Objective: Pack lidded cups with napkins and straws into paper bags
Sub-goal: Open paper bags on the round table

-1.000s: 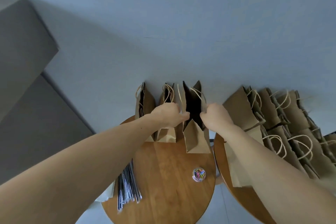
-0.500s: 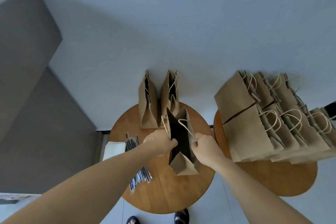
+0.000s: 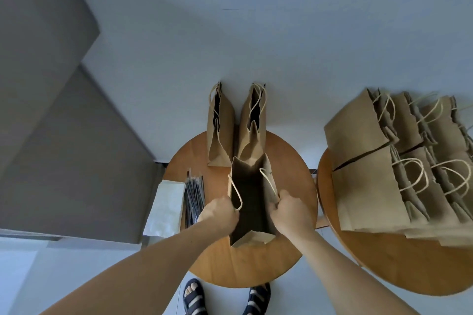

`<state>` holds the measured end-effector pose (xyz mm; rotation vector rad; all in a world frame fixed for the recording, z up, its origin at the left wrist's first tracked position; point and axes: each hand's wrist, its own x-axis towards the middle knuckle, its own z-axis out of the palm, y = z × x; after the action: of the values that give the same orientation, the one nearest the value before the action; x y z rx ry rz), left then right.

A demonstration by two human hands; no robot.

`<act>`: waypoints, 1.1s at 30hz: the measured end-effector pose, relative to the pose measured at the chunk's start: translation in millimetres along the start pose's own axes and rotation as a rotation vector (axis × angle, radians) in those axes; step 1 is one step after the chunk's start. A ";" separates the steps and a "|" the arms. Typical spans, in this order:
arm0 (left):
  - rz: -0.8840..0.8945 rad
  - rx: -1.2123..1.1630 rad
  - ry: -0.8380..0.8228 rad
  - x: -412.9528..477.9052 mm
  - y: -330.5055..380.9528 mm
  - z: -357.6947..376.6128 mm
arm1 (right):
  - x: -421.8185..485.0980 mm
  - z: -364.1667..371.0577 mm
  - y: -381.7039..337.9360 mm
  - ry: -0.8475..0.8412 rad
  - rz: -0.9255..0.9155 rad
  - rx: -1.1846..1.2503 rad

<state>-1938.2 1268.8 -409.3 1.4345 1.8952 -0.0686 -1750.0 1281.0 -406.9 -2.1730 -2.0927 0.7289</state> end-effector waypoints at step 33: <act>0.173 0.588 0.306 -40.5 10.7 -178.8 | 29.0 -123.7 -88.8 -0.118 -0.438 -0.134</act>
<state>-2018.5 1321.7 -252.8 2.0970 2.0849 -0.3678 -1789.8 1352.5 -275.3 -1.6563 -2.6160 0.6998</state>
